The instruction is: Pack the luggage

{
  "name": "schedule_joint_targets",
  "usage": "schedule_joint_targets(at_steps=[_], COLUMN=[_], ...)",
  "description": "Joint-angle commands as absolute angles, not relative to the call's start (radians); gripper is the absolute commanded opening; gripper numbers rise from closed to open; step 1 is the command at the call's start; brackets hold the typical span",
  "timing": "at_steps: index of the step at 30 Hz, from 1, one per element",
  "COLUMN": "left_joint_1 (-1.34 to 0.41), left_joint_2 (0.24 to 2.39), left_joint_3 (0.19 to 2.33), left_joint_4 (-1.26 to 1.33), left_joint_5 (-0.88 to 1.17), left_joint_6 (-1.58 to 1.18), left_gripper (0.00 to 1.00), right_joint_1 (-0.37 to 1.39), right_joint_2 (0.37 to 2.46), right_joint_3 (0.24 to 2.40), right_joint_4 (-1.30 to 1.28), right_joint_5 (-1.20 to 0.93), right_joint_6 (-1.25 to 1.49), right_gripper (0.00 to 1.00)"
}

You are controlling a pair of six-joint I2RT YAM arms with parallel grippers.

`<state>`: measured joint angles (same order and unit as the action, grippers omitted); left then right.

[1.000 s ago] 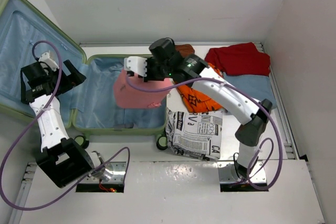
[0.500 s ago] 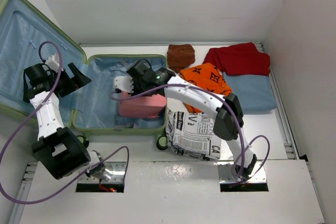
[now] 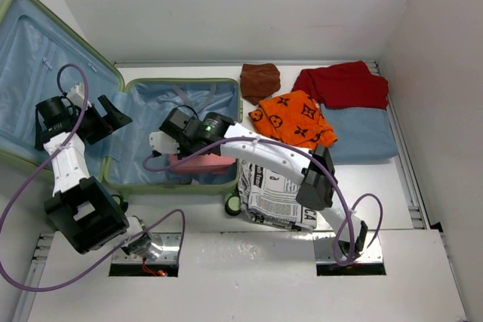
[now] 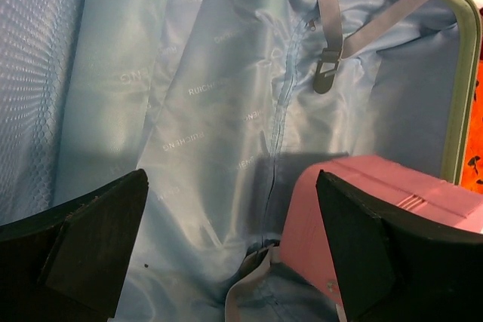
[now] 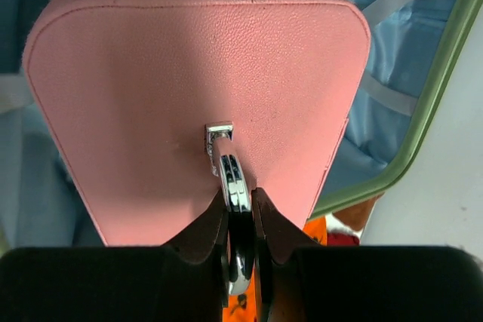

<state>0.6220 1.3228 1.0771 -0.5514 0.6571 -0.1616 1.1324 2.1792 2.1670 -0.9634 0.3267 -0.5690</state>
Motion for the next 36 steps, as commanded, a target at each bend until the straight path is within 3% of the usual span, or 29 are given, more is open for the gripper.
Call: schedule_joint_targets(at_steps=[1,10,20,23,26,29,31,33,36], left_joint_1=[0.634,0.634,0.643,0.652,0.652,0.661,0.661,0.661,0.670], left_joint_2=[1.319,1.290,1.290,1.290,1.281,1.281,1.281,1.272,1.252], left_joint_3=[1.074,1.037,1.028,1.028,1.019,1.009,1.000,0.991,0.980], left_joint_4=[-0.520,-0.492,-0.492,-0.492,-0.492,-0.483,-0.473,-0.463,-0.439], left_joint_5=[0.693,0.703,0.712,0.730,0.741,0.750,0.762,0.787,0.811], left_joint_6=[-0.150,-0.159,-0.149,-0.138,-0.127,-0.118,-0.109,-0.109,-0.098], left_gripper=[1.00,1.00,1.00,1.00,1.00,1.00,1.00,1.00,1.00], right_joint_1=[1.157,1.161,1.163,1.141,1.125,1.114,1.115,1.117,1.131], right_joint_2=[2.171,2.114,2.226,2.236,2.243,2.246,2.241,2.226,2.203], right_joint_3=[2.250,2.229,2.217,2.194,2.166,2.160,2.166,2.172,2.186], right_joint_4=[-1.046,-1.138,-1.187,-1.171,-1.140,-1.118,-1.105,-1.080,-1.051], right_joint_5=[0.416,0.440,0.355,0.309,0.284,0.279,0.281,0.276,0.284], right_joint_6=[-0.543,-0.492,-0.400,-0.394,-0.397,-0.400,-0.399,-0.397,-0.402], right_gripper=[0.00,0.00,0.00,0.05,0.16,0.40,0.50,0.59,0.64])
